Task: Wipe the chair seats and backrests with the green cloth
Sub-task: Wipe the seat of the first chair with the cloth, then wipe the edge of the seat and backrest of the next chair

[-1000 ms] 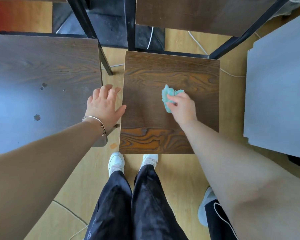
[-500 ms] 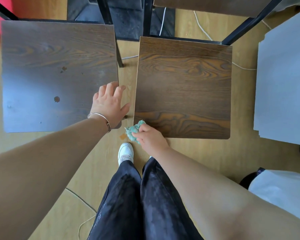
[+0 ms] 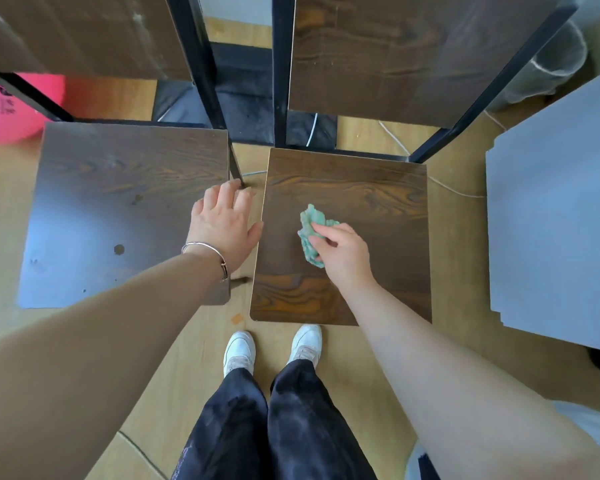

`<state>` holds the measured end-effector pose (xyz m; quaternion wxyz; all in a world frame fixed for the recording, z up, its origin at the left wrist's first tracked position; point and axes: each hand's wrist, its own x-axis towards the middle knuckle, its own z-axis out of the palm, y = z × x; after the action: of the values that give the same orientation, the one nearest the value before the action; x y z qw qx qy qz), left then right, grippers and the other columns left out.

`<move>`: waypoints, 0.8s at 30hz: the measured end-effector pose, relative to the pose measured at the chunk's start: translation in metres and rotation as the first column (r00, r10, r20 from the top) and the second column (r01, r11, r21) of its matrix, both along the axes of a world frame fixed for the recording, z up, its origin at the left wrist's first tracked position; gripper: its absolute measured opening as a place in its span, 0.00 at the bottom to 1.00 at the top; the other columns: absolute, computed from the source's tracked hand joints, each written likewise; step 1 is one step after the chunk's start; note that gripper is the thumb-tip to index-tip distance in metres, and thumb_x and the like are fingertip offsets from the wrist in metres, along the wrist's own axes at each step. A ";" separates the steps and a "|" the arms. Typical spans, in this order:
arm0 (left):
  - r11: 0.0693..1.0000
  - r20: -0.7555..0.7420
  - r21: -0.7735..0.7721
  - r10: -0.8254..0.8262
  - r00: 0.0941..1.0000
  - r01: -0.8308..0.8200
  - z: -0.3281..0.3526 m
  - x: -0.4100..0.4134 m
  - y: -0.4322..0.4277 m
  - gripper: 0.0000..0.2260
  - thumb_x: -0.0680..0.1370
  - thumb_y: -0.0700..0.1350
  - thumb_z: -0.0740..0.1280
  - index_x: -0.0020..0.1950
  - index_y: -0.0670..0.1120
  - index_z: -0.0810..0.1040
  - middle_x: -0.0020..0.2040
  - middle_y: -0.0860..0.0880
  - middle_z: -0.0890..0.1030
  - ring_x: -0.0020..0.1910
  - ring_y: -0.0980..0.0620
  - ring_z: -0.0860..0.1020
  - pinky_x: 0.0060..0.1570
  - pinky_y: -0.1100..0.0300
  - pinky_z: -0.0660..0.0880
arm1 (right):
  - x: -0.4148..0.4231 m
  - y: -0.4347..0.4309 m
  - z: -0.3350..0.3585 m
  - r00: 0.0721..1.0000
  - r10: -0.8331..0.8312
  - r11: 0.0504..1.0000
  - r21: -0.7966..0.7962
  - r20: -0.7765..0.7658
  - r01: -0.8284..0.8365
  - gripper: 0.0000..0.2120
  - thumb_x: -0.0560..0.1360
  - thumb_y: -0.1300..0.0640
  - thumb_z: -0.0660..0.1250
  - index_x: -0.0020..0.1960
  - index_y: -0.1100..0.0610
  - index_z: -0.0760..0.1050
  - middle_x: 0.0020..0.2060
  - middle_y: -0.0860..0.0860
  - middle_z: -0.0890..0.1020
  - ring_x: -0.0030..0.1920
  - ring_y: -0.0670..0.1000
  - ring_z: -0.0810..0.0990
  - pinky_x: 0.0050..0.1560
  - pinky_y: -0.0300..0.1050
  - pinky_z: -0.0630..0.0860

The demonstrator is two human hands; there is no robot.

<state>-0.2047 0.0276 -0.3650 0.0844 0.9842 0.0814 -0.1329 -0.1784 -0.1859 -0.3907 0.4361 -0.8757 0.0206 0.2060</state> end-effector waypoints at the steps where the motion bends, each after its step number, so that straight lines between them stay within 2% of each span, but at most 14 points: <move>1: 1.000 0.020 0.004 0.020 1.000 -0.020 0.008 0.008 -0.001 0.25 0.79 0.57 0.60 0.73 0.50 0.63 0.73 0.46 0.63 0.69 0.41 0.62 0.66 0.45 0.63 | 0.013 -0.001 0.010 1.000 -0.012 1.000 0.007 0.017 0.012 0.14 0.77 0.56 0.70 0.62 0.52 0.80 0.52 0.45 0.77 0.53 0.47 0.79 0.57 0.44 0.79; 5: 0.997 0.113 0.002 0.075 0.991 -0.076 0.035 0.037 0.000 0.24 0.78 0.56 0.62 0.71 0.49 0.65 0.71 0.45 0.66 0.69 0.40 0.63 0.66 0.44 0.63 | 0.061 0.004 0.049 0.994 -0.010 1.000 -0.011 0.107 0.011 0.16 0.78 0.54 0.69 0.65 0.50 0.77 0.57 0.43 0.75 0.56 0.45 0.77 0.56 0.36 0.77; 9: 0.995 0.160 -0.005 0.101 0.982 -0.102 0.046 0.062 0.017 0.23 0.77 0.55 0.62 0.70 0.49 0.66 0.70 0.46 0.67 0.69 0.41 0.63 0.66 0.44 0.64 | 0.105 0.023 0.081 0.953 0.015 1.000 -0.003 0.304 -0.014 0.15 0.78 0.57 0.68 0.64 0.53 0.79 0.53 0.43 0.75 0.51 0.42 0.76 0.51 0.25 0.72; 13: 0.994 0.176 0.008 0.108 0.978 -0.111 0.051 0.081 0.035 0.24 0.77 0.56 0.61 0.71 0.50 0.65 0.71 0.46 0.66 0.70 0.42 0.62 0.67 0.45 0.64 | 0.139 0.053 0.107 0.874 0.061 0.997 0.012 0.482 -0.076 0.15 0.77 0.58 0.70 0.63 0.54 0.80 0.52 0.43 0.75 0.50 0.39 0.75 0.50 0.21 0.70; 17: 0.996 0.149 0.071 0.050 0.987 -0.061 0.059 0.101 0.054 0.28 0.77 0.60 0.60 0.74 0.50 0.63 0.74 0.45 0.65 0.72 0.42 0.62 0.68 0.45 0.63 | 0.168 0.088 0.139 0.705 0.154 0.987 -0.080 0.692 -0.138 0.15 0.75 0.59 0.71 0.61 0.57 0.80 0.52 0.50 0.79 0.52 0.42 0.75 0.50 0.24 0.72; 20: 0.994 0.148 0.106 0.000 0.989 -0.016 0.066 0.113 0.064 0.29 0.78 0.61 0.59 0.75 0.50 0.60 0.75 0.46 0.62 0.74 0.42 0.59 0.69 0.45 0.62 | 0.189 0.109 0.153 0.584 0.188 0.982 -0.131 0.789 -0.138 0.14 0.76 0.60 0.71 0.60 0.60 0.81 0.49 0.53 0.80 0.51 0.46 0.78 0.49 0.31 0.75; 24: 0.989 0.147 0.132 -0.082 0.986 0.063 0.063 0.126 0.073 0.29 0.77 0.61 0.60 0.75 0.50 0.59 0.75 0.46 0.62 0.73 0.43 0.60 0.67 0.46 0.64 | 0.206 0.122 0.141 0.514 0.171 0.985 -0.153 0.841 -0.077 0.11 0.76 0.62 0.70 0.58 0.61 0.82 0.46 0.54 0.80 0.48 0.49 0.79 0.46 0.39 0.79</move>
<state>-0.0787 0.1004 -0.3017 0.0230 0.9971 0.0472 -0.0550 0.0275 -0.0635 -0.2497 0.3320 -0.8837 -0.2476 -0.2182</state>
